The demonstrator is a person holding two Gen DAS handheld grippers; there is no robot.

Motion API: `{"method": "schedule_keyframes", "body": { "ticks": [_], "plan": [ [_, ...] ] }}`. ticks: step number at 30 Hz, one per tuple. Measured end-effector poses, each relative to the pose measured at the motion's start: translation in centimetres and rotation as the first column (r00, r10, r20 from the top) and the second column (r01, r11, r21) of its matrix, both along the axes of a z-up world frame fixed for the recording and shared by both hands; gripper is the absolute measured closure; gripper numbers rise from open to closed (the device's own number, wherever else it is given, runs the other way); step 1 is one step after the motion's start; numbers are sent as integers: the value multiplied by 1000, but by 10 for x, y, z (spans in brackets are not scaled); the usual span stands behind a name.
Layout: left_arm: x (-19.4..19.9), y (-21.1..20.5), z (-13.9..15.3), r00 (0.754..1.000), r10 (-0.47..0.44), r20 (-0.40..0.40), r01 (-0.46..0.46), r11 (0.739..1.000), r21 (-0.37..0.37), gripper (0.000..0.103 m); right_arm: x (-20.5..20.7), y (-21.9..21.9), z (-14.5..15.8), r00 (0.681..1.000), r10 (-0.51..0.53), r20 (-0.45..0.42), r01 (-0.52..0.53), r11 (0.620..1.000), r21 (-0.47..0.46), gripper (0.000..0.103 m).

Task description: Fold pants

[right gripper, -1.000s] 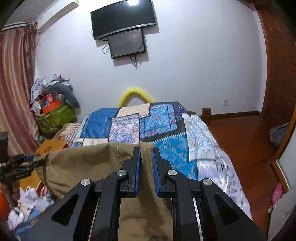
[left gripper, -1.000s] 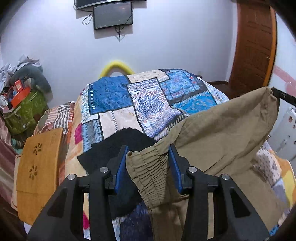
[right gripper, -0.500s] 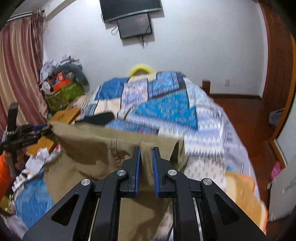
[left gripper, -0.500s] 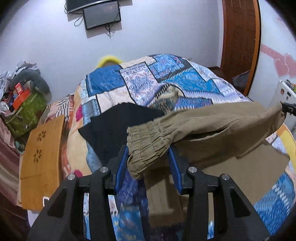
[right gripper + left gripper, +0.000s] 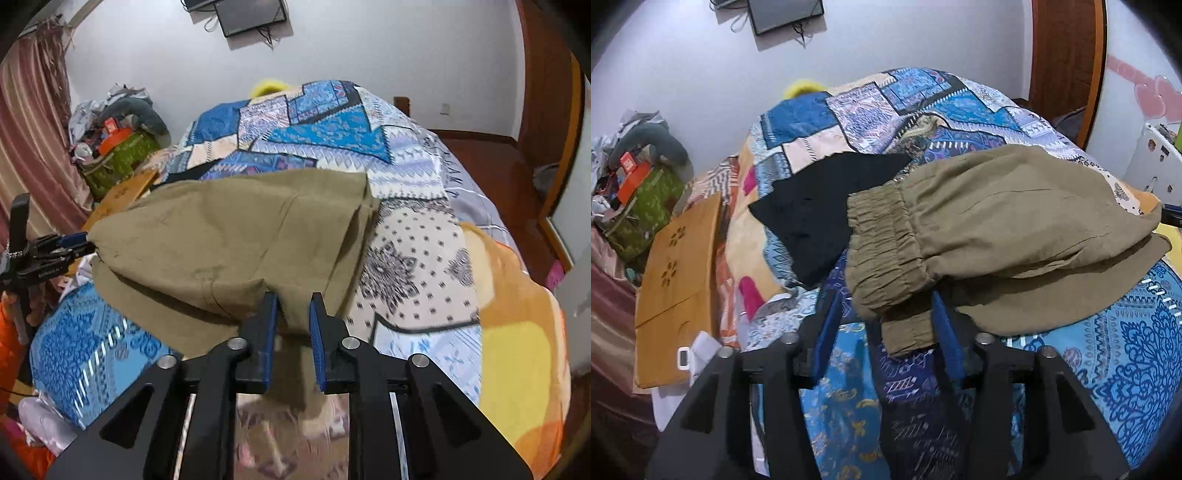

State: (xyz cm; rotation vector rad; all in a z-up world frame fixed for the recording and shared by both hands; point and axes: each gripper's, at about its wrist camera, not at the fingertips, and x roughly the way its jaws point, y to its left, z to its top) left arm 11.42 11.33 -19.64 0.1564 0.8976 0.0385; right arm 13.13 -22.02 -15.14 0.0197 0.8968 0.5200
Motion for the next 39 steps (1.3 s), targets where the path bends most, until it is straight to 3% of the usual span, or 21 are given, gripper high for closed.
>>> {"method": "schedule_keyframes", "body": {
  "ticks": [6, 10, 19, 23, 29, 31, 32, 33, 34, 36, 39],
  "plan": [
    [-9, -5, 29, 996, -4, 84, 2, 1000, 30, 5, -19, 9, 27, 996, 13, 91, -12, 1000, -9, 52],
    [-4, -25, 37, 992, -70, 101, 62, 995, 78, 2, -21, 29, 41, 988, 70, 139, -69, 998, -10, 38],
    [11, -75, 24, 975, -221, 25, 218, 971, 100, 2, -10, 102, 20, 950, 300, 83, -293, 953, -79, 38],
    [23, -89, 12, 964, -259, -53, 263, 960, 99, 2, -3, 124, -1, 930, 364, 46, -354, 923, -151, 39],
    [32, -98, -7, 954, -280, -105, 290, 952, 101, 3, 9, 128, -7, 927, 373, 24, -366, 919, -146, 69],
    [33, -99, -4, 952, -291, -98, 300, 950, 90, 16, 9, 128, -3, 928, 370, 38, -363, 923, -128, 86],
    [33, -100, -1, 952, -294, -90, 302, 949, 94, 30, 9, 127, -1, 930, 364, 51, -356, 927, -121, 90],
    [32, -101, 1, 952, -294, -79, 302, 948, 102, 43, 8, 126, 4, 931, 358, 71, -349, 930, -114, 93],
    [31, -103, 5, 953, -296, -63, 302, 947, 112, 48, 7, 125, 7, 931, 355, 84, -346, 932, -108, 94],
    [31, -106, 11, 953, -298, -44, 302, 945, 125, 77, 3, 122, 17, 930, 349, 115, -340, 936, -95, 95],
    [29, -108, 21, 954, -299, -17, 299, 947, 115, 87, -2, 118, 31, 925, 344, 164, -331, 938, -100, 96]
  ]
}}
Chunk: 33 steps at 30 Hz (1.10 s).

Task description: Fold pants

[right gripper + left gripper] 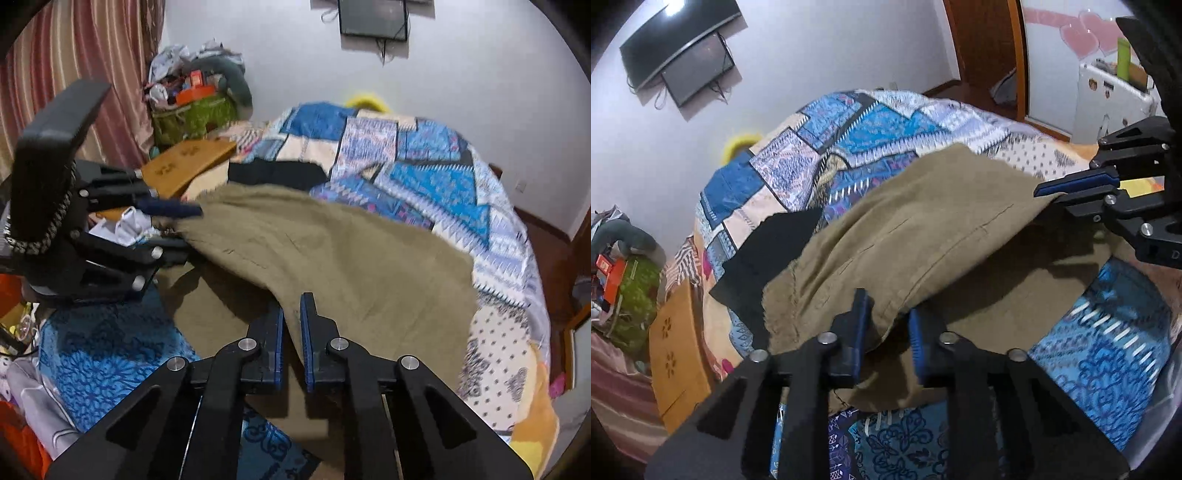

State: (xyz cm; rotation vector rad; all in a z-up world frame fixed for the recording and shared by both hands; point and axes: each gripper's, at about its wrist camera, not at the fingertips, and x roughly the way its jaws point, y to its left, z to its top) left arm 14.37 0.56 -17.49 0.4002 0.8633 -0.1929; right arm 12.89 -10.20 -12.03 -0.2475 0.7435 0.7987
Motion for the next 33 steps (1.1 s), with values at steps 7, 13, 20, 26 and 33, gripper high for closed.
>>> {"method": "schedule_keyframes", "body": {
  "ticks": [7, 13, 20, 26, 33],
  "plan": [
    [-13, 1, 13, 998, -52, -22, 50, 995, -92, 90, -13, -10, 18, 1000, -10, 22, 9, 1000, 27, 97],
    [-20, 1, -8, 994, -50, -97, 40, 994, -103, 87, -22, -9, -4, 1000, -4, -27, 4, 1000, -6, 96],
    [-31, 15, -19, 986, -10, -167, -18, 986, -169, 51, -26, -18, -9, 990, -23, -138, 31, 998, 59, 84],
    [-33, 35, 8, 991, 45, -128, -75, 968, -241, 50, -19, -21, 11, 988, -40, -148, 66, 982, 177, 68],
    [-4, 67, 21, 978, 195, -77, -209, 941, -267, 40, 6, 4, -3, 979, -44, -198, 76, 984, 159, 67]
  ]
}}
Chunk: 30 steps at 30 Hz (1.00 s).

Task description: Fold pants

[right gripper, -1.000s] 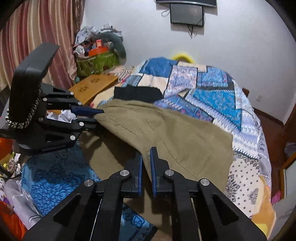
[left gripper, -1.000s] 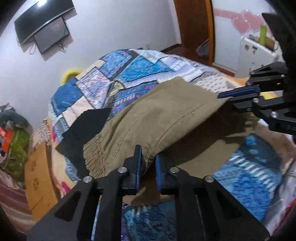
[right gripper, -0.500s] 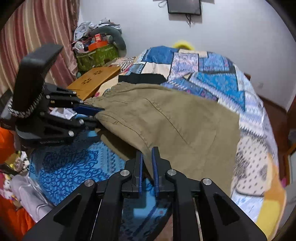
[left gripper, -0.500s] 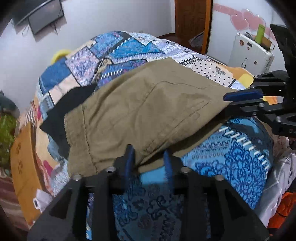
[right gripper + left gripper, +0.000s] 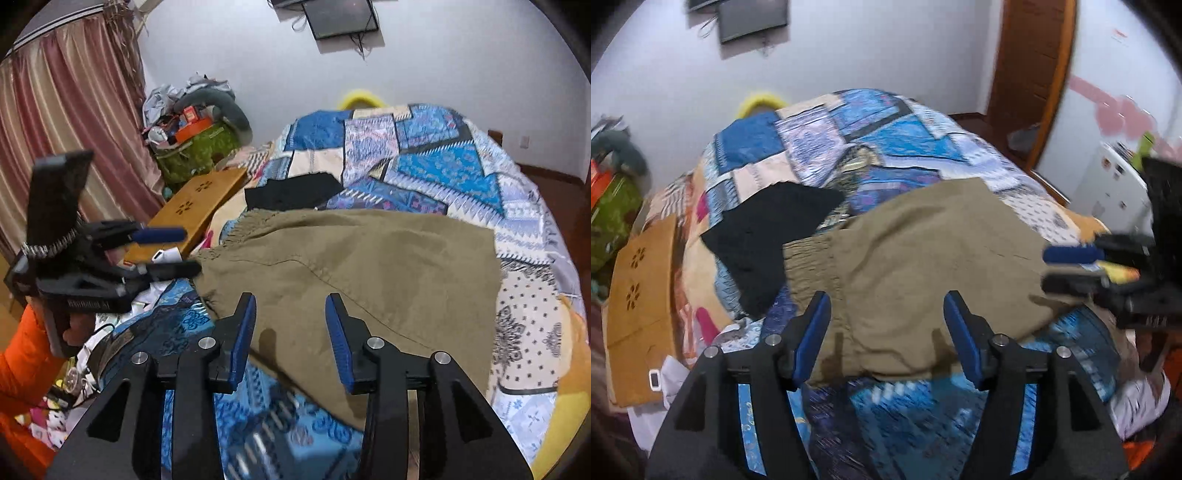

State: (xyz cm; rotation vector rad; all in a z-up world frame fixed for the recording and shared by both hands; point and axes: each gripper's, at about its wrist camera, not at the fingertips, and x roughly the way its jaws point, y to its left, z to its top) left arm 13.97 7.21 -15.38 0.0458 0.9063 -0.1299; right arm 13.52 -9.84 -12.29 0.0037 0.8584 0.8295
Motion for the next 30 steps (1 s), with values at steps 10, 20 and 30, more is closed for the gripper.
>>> {"method": "schedule_keyframes", "body": {
  "ticks": [10, 20, 30],
  "plan": [
    [9, 30, -59, 989, 105, -107, -100, 994, 54, 35, 4, -34, -42, 994, -64, -91, 55, 994, -97, 67],
    [2, 40, -56, 988, 108, -114, -101, 993, 66, 31, -6, -119, -50, 958, -233, -169, 228, 972, -48, 59],
    [38, 59, -13, 989, 145, -32, -141, 986, 94, 21, 14, -147, -32, 948, -302, -104, 287, 948, -137, 55]
  ]
}}
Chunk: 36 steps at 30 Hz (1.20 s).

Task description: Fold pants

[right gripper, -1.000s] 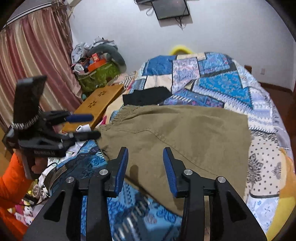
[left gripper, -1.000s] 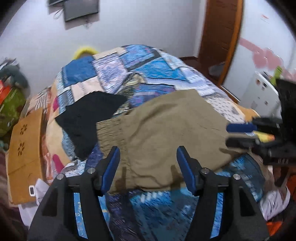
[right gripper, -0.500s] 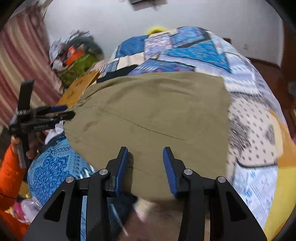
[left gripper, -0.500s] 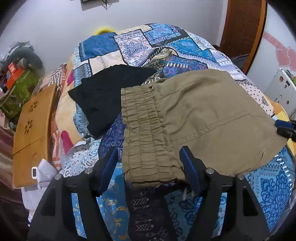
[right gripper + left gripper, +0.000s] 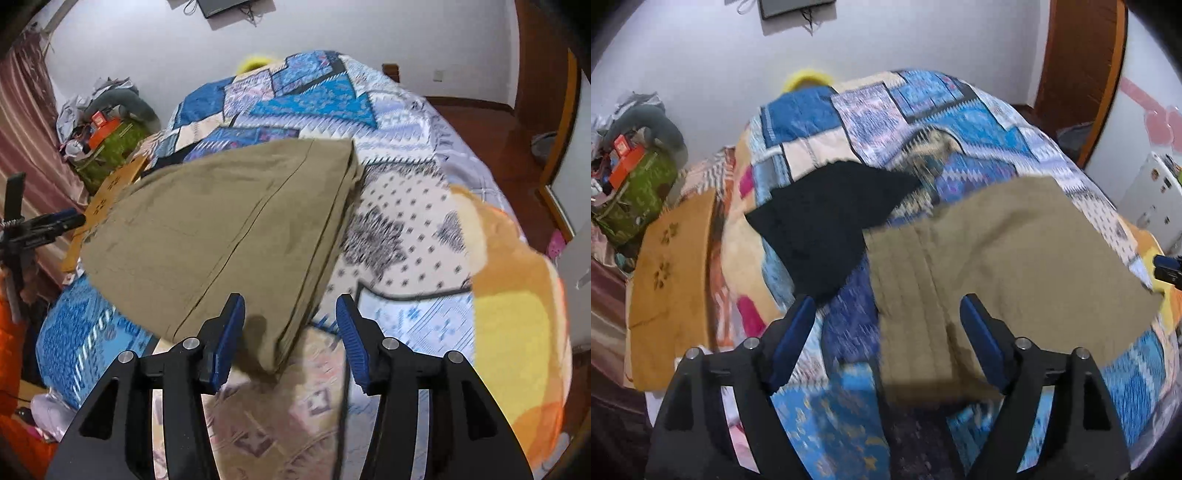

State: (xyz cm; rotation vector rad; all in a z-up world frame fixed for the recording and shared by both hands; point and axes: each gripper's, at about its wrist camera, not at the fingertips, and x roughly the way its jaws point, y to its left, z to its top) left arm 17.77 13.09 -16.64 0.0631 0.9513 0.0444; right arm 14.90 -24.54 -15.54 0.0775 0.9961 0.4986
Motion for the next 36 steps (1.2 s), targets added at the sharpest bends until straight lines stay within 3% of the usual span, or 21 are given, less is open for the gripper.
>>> {"method": "schedule_keyframes", "body": {
  "ticks": [6, 10, 14, 22, 23, 25, 27, 28, 34, 36],
  "plan": [
    [50, 11, -3, 999, 41, -9, -41, 999, -16, 17, 44, -1, 15, 997, -46, 62, 43, 997, 57, 50],
    [80, 12, -22, 997, 48, -55, -49, 998, -26, 17, 86, 5, 10, 994, -67, 88, 62, 996, 63, 40],
    [99, 14, -44, 993, 60, -100, -64, 997, -39, 17, 137, 11, -8, 996, -70, 53, 66, 996, 63, 40],
    [111, 21, -81, 983, 42, -180, -68, 988, -141, 17, 223, 24, -70, 994, -70, -86, 75, 996, 55, 41],
    [111, 22, -81, 984, 45, -173, -70, 987, -142, 17, 231, 27, -79, 992, -62, -114, 69, 996, 58, 44],
    [109, 22, -80, 988, 61, -139, -80, 988, -136, 21, 240, 33, -92, 989, -47, -140, 53, 998, 44, 70],
    [107, 24, -82, 990, 64, -126, -83, 985, -152, 38, 245, 40, -102, 989, -35, -144, 35, 999, 0, 85],
    [108, 26, -83, 990, 65, -128, -86, 982, -166, 39, 245, 42, -105, 989, -24, -143, 24, 1000, -5, 91],
    [107, 34, -89, 981, 131, -142, -161, 962, -222, 41, 240, 43, -110, 991, -22, -132, 19, 999, -26, 95],
    [106, 32, -85, 981, 127, -148, -157, 965, -209, 41, 239, 45, -106, 991, -24, -129, 17, 998, -53, 95]
  ]
}}
